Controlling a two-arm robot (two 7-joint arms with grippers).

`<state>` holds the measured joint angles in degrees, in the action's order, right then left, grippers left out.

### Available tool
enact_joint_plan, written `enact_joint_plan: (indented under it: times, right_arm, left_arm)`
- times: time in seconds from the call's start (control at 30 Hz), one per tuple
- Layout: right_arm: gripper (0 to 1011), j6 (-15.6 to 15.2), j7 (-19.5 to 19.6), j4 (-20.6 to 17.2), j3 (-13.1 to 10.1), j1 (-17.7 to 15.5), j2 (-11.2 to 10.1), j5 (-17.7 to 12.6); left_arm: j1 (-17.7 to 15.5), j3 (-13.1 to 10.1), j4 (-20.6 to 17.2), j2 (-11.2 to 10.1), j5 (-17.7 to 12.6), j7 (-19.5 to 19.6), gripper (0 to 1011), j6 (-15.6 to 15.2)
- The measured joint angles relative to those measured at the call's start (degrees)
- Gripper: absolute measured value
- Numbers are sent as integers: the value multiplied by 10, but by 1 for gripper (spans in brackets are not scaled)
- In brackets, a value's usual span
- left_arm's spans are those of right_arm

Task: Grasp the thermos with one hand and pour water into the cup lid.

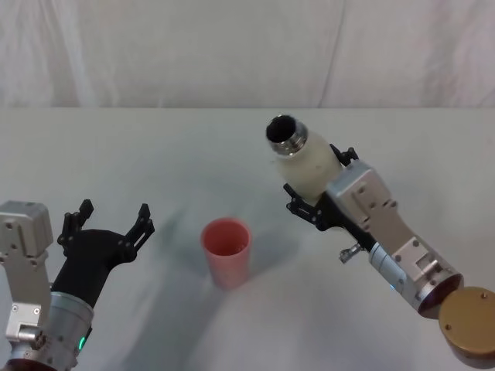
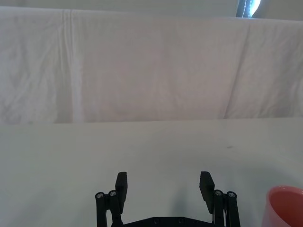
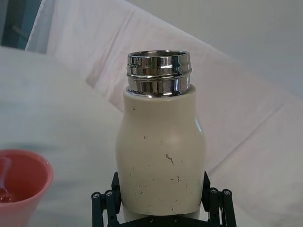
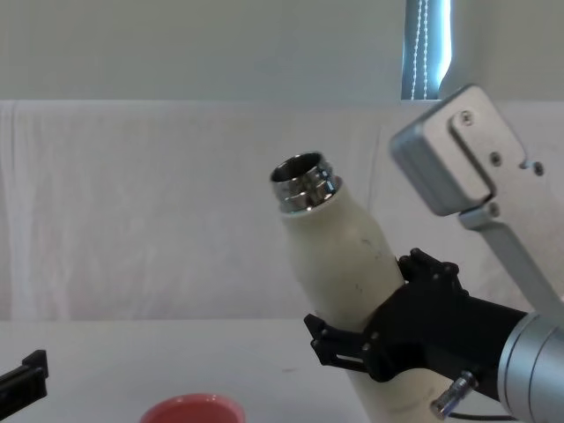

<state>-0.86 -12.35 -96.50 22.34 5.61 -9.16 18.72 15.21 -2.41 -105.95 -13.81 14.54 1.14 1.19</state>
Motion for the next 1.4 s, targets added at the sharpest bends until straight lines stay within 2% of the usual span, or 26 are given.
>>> enact_joint_plan:
  times: [0.1, 0.2, 0.23, 0.27, 0.47, 0.8, 1.0, 1.4]
  right_arm:
    - [960, 0, -6, 4, -9, -2, 5, -31]
    - [960, 2, -15, 12, -24, -4, 13, -79]
    - [960, 2, -15, 12, -24, -4, 13, -79]
    - [960, 2, -20, 17, -31, -4, 16, -101]
    - [960, -1, -29, 33, -45, -1, 23, -156]
    - [960, -26, -25, 52, -58, 5, 27, -209]
    - [960, -30, -22, 61, -63, 7, 29, -238]
    - [960, -19, -12, 80, -52, 20, 28, -252]
  left_arm:
    - [0, 0, 0, 0, 0, 0, 1001, 0]
    - [0, 0, 0, 0, 0, 0, 1001, 0]
    - [0, 0, 0, 0, 0, 0, 1001, 0]
    - [0, 0, 0, 0, 0, 0, 1001, 0]
    - [0, 0, 0, 0, 0, 0, 1001, 0]
    - [0, 0, 0, 0, 0, 0, 1001, 0]
    - [0, 0, 0, 0, 0, 0, 1001, 0]
    - [0, 0, 0, 0, 0, 0, 1001, 0]
